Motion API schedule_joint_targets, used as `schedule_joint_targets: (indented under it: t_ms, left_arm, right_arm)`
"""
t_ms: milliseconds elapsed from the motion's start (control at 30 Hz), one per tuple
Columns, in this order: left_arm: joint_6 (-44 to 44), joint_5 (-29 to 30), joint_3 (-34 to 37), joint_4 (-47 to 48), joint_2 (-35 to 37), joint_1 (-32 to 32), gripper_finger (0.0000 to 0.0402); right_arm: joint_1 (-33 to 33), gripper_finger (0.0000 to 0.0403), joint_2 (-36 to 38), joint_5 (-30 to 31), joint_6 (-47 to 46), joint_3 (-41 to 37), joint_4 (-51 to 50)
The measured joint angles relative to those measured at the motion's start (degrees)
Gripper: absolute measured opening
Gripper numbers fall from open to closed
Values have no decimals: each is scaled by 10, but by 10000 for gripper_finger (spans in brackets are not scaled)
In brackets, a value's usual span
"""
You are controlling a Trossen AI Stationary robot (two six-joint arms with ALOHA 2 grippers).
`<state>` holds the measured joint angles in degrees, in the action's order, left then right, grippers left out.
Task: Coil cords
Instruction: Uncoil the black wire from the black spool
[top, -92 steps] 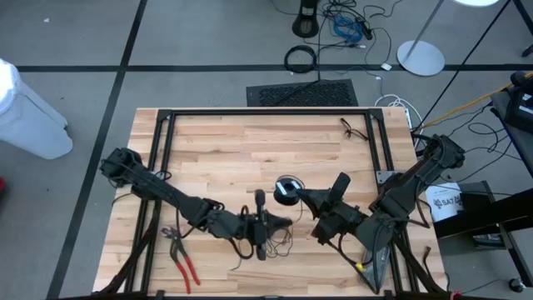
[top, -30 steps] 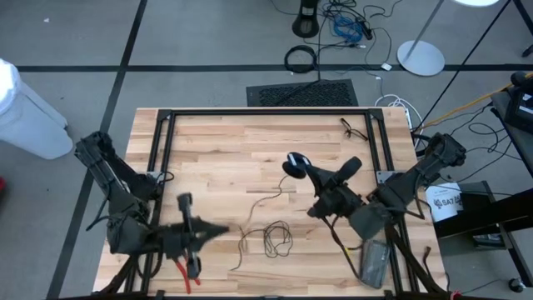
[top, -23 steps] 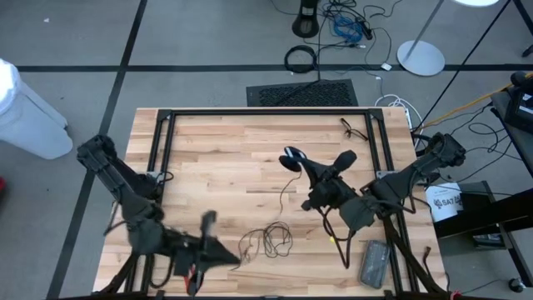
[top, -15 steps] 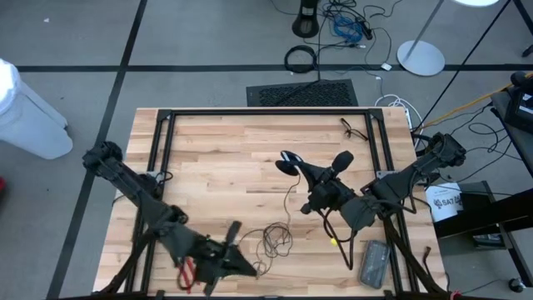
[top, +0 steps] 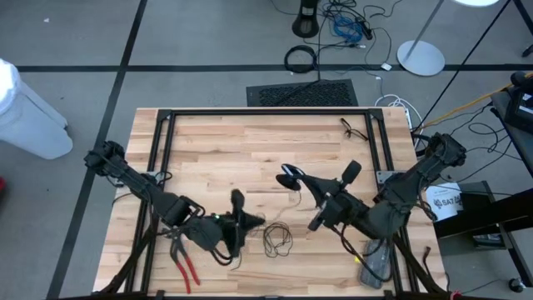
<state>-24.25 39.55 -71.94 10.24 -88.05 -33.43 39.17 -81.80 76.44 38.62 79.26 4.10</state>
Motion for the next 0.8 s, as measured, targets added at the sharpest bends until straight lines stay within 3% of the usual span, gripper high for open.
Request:
schedule_joint_targets:
  t_ms: [233, 600, 800]
  left_arm:
    - [55, 111, 0, 75, 1, 0, 8]
    - [75, 133, 0, 83, 1, -3, 120]
    - [75, 153, 0, 83, 1, -5, 139]
  right_arm:
    - [22, 0, 6, 1, 11, 0, 18]
    - [26, 0, 14, 2, 12, 0, 17]
    - [26, 0, 14, 1, 2, 0, 15]
